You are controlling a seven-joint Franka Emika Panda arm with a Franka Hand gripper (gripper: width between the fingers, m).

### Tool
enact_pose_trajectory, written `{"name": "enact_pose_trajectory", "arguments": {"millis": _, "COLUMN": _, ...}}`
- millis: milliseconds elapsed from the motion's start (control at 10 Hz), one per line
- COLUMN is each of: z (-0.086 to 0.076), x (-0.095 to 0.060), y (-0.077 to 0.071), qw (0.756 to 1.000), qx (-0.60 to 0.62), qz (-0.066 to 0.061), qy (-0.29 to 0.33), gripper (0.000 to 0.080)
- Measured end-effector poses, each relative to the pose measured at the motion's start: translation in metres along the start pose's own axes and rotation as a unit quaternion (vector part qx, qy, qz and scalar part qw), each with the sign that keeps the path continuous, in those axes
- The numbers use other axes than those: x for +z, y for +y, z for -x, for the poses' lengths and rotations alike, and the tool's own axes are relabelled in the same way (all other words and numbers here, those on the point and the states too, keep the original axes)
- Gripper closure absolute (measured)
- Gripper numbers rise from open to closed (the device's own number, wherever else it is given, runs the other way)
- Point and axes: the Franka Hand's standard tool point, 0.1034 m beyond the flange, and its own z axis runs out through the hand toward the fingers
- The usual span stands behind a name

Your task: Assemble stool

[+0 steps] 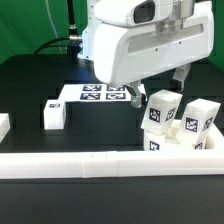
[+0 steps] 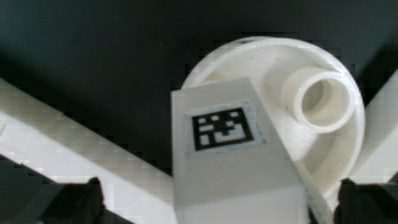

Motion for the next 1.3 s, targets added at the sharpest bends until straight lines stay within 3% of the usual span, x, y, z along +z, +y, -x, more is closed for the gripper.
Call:
{"name": "enact_pose_trajectory", "arguments": {"millis": 200, "z": -0.0006, "x": 0.0023, "y": 0.0003, "qw": 1.000, "qx": 0.000, "qz": 0.000, "qy": -0.001, "gripper": 0.0150}}
{"name": "enact_pose_trajectory", "arguments": {"millis": 400, "z": 0.0013, "x": 0.0041, "y": 0.0002, "qw": 1.000, "qx": 0.001, "qz": -0.001, "qy": -0.003, "gripper": 0.0410}}
{"name": "enact_pose_trajectory", "arguments": {"millis": 500, "z": 0.0013, "x": 0.0040, "y": 0.0003, "qw": 1.000, "qx": 0.001, "qz": -0.001, "qy": -0.003, "gripper": 0.0410}}
{"name": "enact_pose_trajectory", "arguments": {"millis": 600, "z": 0.0013, "x": 0.0040, "y": 0.0003, "qw": 1.000, "qx": 0.005, "qz": -0.001, "qy": -0.002, "gripper": 0.0465}}
{"name": "enact_pose_trajectory", "arguments": {"millis": 900, "z": 0.0012, "x": 0.0040, "y": 0.0003, "qw": 1.000, "qx": 0.024, "qz": -0.002, "qy": -0.002, "gripper": 0.0465}}
{"name": "enact_pose_trajectory", "arguments": {"millis": 1300, "z": 0.0031, "x": 0.0049, "y": -0.0051, "qw": 0.973, "qx": 0.229, "qz": 0.006, "qy": 0.014, "gripper": 0.0465}}
